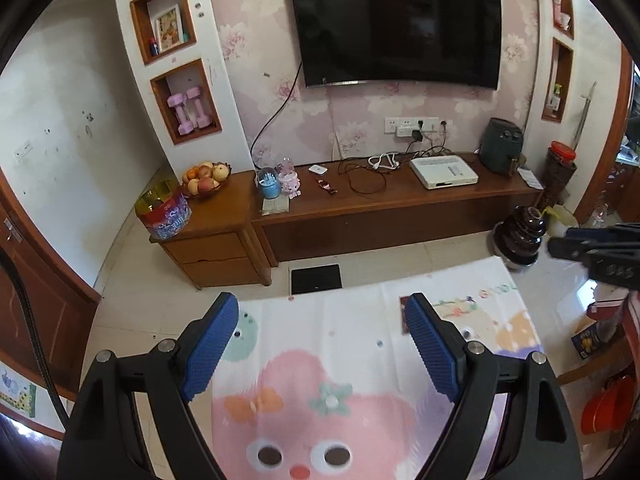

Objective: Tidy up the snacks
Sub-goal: 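Move the right tool back to the brown snowflake-print bag, then grasp the brown snowflake-print bag with the right tool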

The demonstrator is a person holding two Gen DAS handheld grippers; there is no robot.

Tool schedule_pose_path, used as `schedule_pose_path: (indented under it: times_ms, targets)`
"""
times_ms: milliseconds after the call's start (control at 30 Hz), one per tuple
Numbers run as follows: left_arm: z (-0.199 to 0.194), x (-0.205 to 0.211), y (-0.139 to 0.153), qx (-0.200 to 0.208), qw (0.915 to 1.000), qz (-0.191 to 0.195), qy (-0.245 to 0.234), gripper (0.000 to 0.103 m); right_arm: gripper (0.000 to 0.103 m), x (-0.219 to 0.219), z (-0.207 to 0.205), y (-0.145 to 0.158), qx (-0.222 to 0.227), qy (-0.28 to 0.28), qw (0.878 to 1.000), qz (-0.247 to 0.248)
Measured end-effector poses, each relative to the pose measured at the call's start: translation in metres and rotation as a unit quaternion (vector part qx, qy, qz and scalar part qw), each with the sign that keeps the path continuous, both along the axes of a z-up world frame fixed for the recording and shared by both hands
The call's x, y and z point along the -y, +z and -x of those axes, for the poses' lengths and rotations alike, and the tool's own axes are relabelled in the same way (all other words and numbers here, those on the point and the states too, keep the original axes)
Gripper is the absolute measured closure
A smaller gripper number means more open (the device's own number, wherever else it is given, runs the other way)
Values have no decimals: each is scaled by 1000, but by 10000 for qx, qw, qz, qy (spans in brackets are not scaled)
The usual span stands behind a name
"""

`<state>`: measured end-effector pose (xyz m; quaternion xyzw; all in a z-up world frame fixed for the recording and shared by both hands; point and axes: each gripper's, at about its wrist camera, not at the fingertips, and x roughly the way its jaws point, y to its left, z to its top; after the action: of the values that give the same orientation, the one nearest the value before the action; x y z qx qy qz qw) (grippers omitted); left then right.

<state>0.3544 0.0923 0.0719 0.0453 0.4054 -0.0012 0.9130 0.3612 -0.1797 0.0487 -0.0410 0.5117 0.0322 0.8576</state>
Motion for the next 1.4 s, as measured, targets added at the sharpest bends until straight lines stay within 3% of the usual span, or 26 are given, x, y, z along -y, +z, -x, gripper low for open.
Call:
schedule_pose_path:
  times_ms: [67,200,400,567,733,967,1200,1400]
  targets:
    - [-24,-3,-23,-61,9999,-68,81,18,64,-6,-27,-26,-144,10,9999,22]
    - [-67,-7,-85,-393,9990,-78,182,18,64,-16,-79,-110,-766,-128,9966,-286]
    - [-107,-7,-171,-950,9952,-120,219,18,64,-22,-112,-223,-1561,-452,9852,-544]
    - [-125,-5,-225,-1226,9918,-156,323,18,64,-25,-125,-273,-1815,-650,9796,-576]
    - [-132,-2,-250,-1377,9896,-68,408,19,64,-29,-134,-297,-1918,-691,9776,-528]
    - [-122,2,-256,-1451,9886,-51,387,18,63,-37,-135,-317,-2148,-645,9739,-351]
    - [-104,0,-250,-1566,9866,-29,465,18,81,-51,-123,-310,-1966,-425,9796,-44]
    - [-70,3,-221,-1597,9864,-48,373,19,83,-50,-95,-272,-1864,-279,9818,-249]
